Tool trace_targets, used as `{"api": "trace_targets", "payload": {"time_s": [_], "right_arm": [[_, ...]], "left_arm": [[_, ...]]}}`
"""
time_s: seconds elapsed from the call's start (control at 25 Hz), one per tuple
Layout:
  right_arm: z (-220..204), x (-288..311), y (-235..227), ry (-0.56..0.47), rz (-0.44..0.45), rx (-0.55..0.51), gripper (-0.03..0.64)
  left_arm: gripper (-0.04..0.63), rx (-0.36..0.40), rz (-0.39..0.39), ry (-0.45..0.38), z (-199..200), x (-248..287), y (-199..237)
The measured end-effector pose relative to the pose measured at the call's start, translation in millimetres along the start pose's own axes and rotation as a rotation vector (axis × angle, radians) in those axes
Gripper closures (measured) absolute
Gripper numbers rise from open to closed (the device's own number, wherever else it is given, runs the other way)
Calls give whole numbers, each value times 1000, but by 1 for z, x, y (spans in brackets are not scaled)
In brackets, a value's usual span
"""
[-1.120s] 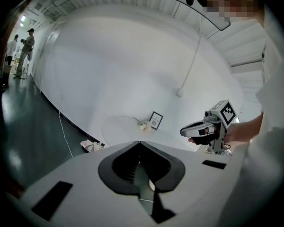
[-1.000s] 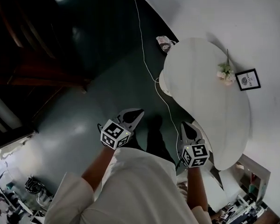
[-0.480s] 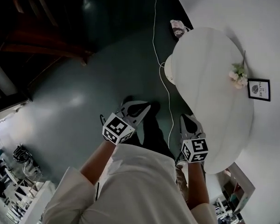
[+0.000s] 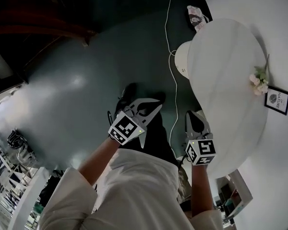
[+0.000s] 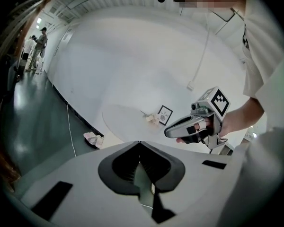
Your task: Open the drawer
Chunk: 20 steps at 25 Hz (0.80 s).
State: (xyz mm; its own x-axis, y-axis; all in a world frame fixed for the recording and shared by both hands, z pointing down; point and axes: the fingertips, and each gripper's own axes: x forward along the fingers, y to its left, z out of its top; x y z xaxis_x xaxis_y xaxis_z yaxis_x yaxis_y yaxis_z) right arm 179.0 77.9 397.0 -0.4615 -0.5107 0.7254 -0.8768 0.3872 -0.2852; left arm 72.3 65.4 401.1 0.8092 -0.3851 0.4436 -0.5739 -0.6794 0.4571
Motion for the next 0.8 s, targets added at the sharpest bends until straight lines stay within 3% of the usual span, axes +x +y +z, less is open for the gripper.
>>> {"api": "trace_targets", "payload": {"time_s": [0.48,0.8], "right_arm": [[-43,59,-21,65,-19,-31,606],[-76,90,-41,112,-39,-77,606]], "left_arm": [[588,47,-49,-11,-38,54,37],[588,24,-80,-19,-66,93,56]]}}
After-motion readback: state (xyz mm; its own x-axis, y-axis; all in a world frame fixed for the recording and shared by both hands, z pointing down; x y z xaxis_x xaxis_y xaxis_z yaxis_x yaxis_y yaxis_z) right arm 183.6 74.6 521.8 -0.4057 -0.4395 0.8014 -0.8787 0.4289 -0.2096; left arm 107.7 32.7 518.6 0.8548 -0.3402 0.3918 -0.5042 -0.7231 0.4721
